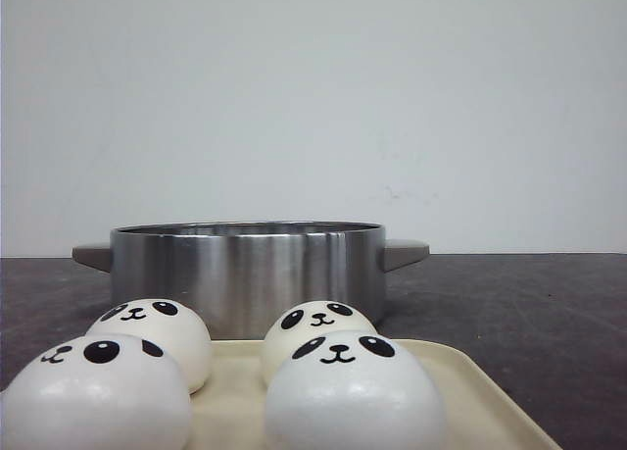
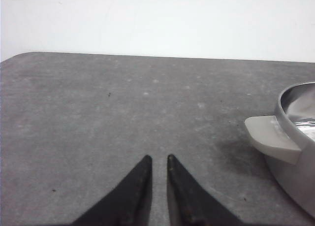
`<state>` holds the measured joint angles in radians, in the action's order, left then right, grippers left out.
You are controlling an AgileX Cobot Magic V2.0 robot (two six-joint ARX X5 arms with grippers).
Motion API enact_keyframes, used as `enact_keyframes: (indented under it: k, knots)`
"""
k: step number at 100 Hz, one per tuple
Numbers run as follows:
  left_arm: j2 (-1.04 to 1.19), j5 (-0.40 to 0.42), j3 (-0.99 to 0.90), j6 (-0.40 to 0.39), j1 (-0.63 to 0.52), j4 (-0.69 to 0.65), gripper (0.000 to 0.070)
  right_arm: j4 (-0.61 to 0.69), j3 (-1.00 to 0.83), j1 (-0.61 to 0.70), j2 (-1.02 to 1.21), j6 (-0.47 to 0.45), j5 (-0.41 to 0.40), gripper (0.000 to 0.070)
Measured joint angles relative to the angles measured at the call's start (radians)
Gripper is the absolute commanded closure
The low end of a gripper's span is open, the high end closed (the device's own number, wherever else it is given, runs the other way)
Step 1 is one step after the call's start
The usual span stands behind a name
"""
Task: Steam buns
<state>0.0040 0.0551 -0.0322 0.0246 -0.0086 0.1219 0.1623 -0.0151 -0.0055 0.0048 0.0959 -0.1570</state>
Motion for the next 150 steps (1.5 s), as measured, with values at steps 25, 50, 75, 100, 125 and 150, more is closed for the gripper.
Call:
enact_keyframes:
  k: [25,50,75,100,125,150]
  knots:
    - [0.000,0.000,0.000,0.000,0.000,0.000,0.0684,0.000,0.000,0.000,0.000,0.040,0.003,0.0693]
    - [0.000,0.000,0.000,0.001,0.000,0.000,0.0684,-0.002,0.000,0.000,0.000,0.053,-0.007,0.0693]
    - [0.000,-0.030,0.000,0.187,0.000,-0.058,0.0684,-0.172,0.001,0.000,0.000,-0.174,-0.118,0.0693]
    - [0.002,-0.203,-0.035,0.505,0.000,-0.027,0.0686,-0.314,-0.014,0.000,0.000,-0.499,-0.129,0.0694]
    - [0.146,-0.314,-0.376,0.572,0.000,0.122,0.0685,0.107,-0.352,0.000,0.069,-0.585,-0.147,0.0694]
    - [0.526,-0.417,-0.847,0.399,0.000,0.340,0.0686,0.388,-0.761,0.000,0.291,-0.334,-0.149,0.0694]
